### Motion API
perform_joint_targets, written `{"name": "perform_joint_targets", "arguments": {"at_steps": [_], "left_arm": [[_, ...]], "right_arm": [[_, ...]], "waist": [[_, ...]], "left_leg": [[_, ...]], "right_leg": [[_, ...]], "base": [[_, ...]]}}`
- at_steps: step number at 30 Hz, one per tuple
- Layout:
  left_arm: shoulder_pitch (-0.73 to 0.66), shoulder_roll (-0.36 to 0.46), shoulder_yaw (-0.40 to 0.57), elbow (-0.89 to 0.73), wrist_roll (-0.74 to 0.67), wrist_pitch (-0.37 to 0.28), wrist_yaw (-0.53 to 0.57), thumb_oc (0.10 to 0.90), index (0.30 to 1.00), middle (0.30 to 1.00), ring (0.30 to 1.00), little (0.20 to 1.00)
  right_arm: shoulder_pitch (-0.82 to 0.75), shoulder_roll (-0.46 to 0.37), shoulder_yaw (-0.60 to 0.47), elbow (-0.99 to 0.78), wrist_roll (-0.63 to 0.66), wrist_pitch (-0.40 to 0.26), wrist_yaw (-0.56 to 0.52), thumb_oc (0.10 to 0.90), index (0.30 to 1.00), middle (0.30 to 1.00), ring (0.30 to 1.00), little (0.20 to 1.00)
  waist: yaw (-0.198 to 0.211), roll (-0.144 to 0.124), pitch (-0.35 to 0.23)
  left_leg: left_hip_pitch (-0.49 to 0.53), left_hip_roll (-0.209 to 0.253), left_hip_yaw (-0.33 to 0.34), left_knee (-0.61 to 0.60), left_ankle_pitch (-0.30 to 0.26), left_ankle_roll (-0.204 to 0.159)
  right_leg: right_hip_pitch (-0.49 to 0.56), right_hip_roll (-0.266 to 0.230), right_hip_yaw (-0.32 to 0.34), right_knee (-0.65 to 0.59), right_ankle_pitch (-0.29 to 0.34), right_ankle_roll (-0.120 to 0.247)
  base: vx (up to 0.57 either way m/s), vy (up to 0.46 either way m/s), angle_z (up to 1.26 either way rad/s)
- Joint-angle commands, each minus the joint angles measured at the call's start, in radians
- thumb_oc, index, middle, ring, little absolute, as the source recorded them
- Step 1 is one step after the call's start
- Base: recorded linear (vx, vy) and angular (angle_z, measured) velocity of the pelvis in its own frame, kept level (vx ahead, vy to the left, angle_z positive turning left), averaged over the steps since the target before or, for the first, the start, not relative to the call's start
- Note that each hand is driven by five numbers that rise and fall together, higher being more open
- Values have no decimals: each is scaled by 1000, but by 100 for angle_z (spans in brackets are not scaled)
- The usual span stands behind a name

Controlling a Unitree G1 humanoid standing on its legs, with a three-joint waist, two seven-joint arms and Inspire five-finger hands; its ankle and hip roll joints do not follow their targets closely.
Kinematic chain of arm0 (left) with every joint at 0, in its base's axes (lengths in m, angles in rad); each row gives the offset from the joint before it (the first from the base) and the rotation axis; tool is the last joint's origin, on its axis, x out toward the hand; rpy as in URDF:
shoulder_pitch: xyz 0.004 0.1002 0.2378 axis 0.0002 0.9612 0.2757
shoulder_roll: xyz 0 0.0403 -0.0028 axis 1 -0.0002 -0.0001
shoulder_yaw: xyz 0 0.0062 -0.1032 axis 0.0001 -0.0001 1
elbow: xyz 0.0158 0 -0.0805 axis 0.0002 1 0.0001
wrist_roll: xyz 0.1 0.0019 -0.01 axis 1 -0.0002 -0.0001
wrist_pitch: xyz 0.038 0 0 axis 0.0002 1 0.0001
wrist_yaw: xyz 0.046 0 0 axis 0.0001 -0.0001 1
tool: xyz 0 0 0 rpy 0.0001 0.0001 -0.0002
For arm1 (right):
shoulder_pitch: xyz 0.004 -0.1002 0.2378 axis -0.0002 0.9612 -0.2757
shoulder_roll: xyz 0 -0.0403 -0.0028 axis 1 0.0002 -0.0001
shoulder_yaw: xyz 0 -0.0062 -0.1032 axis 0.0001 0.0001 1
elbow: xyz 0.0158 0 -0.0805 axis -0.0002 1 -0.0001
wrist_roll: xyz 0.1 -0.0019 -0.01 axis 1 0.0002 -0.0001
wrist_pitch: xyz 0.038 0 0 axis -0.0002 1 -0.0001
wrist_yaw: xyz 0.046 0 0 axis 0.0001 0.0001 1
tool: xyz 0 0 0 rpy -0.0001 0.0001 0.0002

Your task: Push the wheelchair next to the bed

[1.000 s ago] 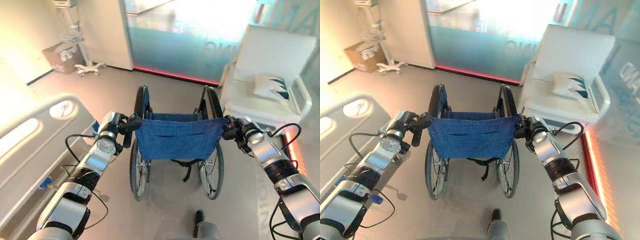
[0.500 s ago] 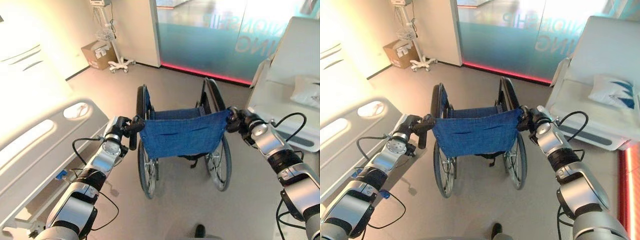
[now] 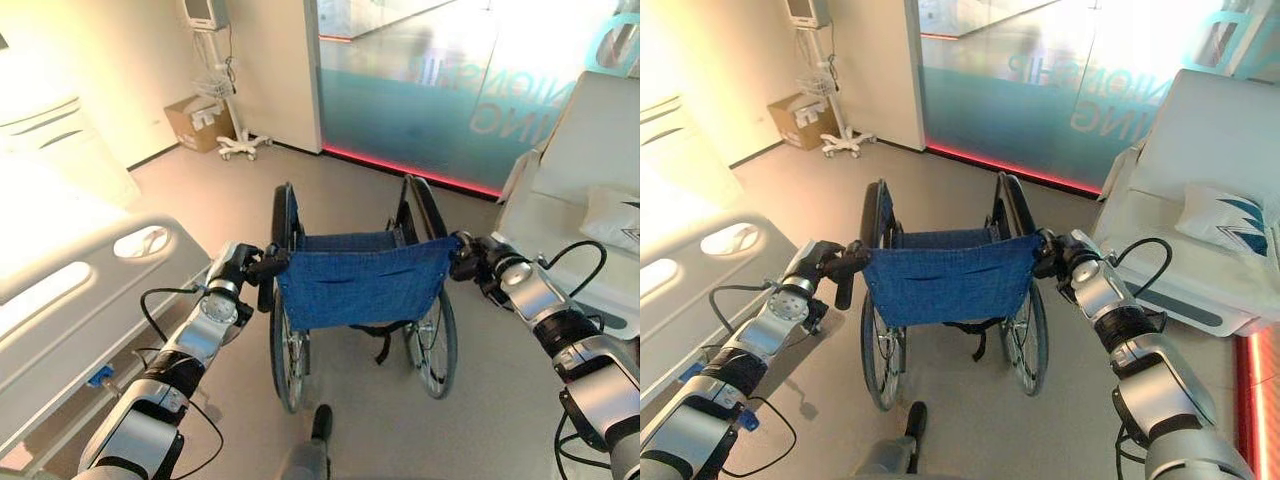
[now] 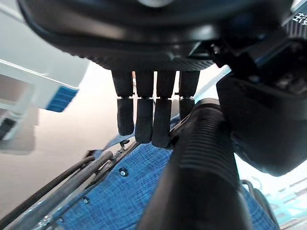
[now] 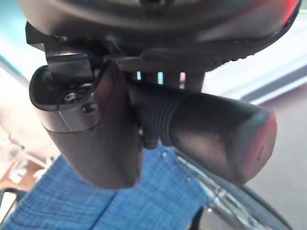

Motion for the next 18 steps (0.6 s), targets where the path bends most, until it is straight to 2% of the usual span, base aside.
{"name": "perform_joint_targets", "arguments": {"at_steps": [1, 2, 3, 5, 7, 8, 9, 11, 13, 16, 18], "left_arm": [[7, 9, -19, 77, 16, -20, -44, 400, 300, 300, 300, 300], [8, 11, -16, 82, 23, -19, -47, 400, 300, 300, 300, 300], [8, 18, -16, 87, 39, -18, -51, 400, 300, 300, 300, 300], [2, 24, -19, 89, 50, -5, -50, 400, 300, 300, 300, 300], [-2, 20, -21, 98, 57, 0, -46, 400, 300, 300, 300, 300], [-5, 18, -24, 101, 59, 6, -42, 400, 300, 300, 300, 300], [-6, 18, -25, 102, 58, 8, -40, 400, 300, 300, 300, 300], [3, 12, -22, 95, 62, 20, -24, 400, 300, 300, 300, 300], [5, 15, -18, 89, 77, 22, -27, 400, 300, 300, 300, 300], [14, 22, -21, 75, 103, 13, -48, 400, 300, 300, 300, 300], [30, 25, -15, 50, 122, 23, -66, 400, 300, 300, 300, 300]], "right_arm": [[24, 37, 82, -75, -42, -107, 115, 400, 300, 300, 300, 300], [40, 38, 86, -82, -44, -114, 113, 400, 300, 300, 300, 300], [51, 43, 83, -83, -35, -124, 105, 400, 300, 300, 300, 300], [53, 56, 77, -88, -43, -123, 105, 400, 300, 300, 300, 300], [56, 71, 73, -68, -58, -139, 106, 400, 300, 300, 300, 300], [56, 81, 70, -51, -69, -151, 105, 400, 300, 300, 300, 300], [56, 82, 69, -49, -71, -153, 105, 400, 300, 300, 300, 300], [60, 84, 62, -49, -87, -169, 115, 400, 300, 300, 300, 300], [62, 83, 52, -47, -97, -176, 120, 400, 300, 300, 300, 300], [92, 69, 40, -63, -83, -169, 101, 400, 300, 300, 300, 300], [118, 61, 33, -95, -73, -144, 96, 400, 300, 300, 300, 300]], "waist": [[-27, -37, 58], [-25, -44, 49], [-21, -52, 36], [-12, -55, 24], [-3, -61, 13], [2, -62, 7], [3, -62, 6], [20, -63, -3], [29, -58, -10], [21, -53, -13], [-5, -43, 1]], "left_leg": [[-16, -78, -17, -39, 159, 114], [8, -76, -1, -32, 121, 130], [52, -82, 11, -49, 97, 148], [74, -92, 4, -60, 87, 158], [84, -98, 2, -64, 80, 164], [96, -109, -8, -64, 70, 178], [98, -111, -10, -65, 69, 180], [105, -134, -33, -62, 57, 198], [115, -152, -52, -65, 46, 216], [134, -174, -85, -58, 28, 237], [176, -174, -118, -41, 8, 242]], "right_leg": [[47, 27, -70, 96, 17, 10], [48, 7, -91, 108, 12, 18], [46, -21, -121, 145, 36, 48], [50, -36, -133, 165, 36, 60], [47, -62, -144, 199, 63, 83], [36, -84, -144, 247, 95, 96], [35, -87, -144, 253, 99, 98], [40, -115, -132, 344, 155, 104], [29, -115, -119, 448, 196, 106], [-31, -82, -90, 578, 250, 115], [-146, -90, -72, 599, 300, 111]], "base": [[464, 141, -33], [421, 119, -33], [389, 111, -27], [363, 100, -6], [340, 126, -17], [269, 123, -23], [307, 142, -9], [287, 130, 1], [297, 129, 0], [340, 96, 24], [449, -5, 58]]}}
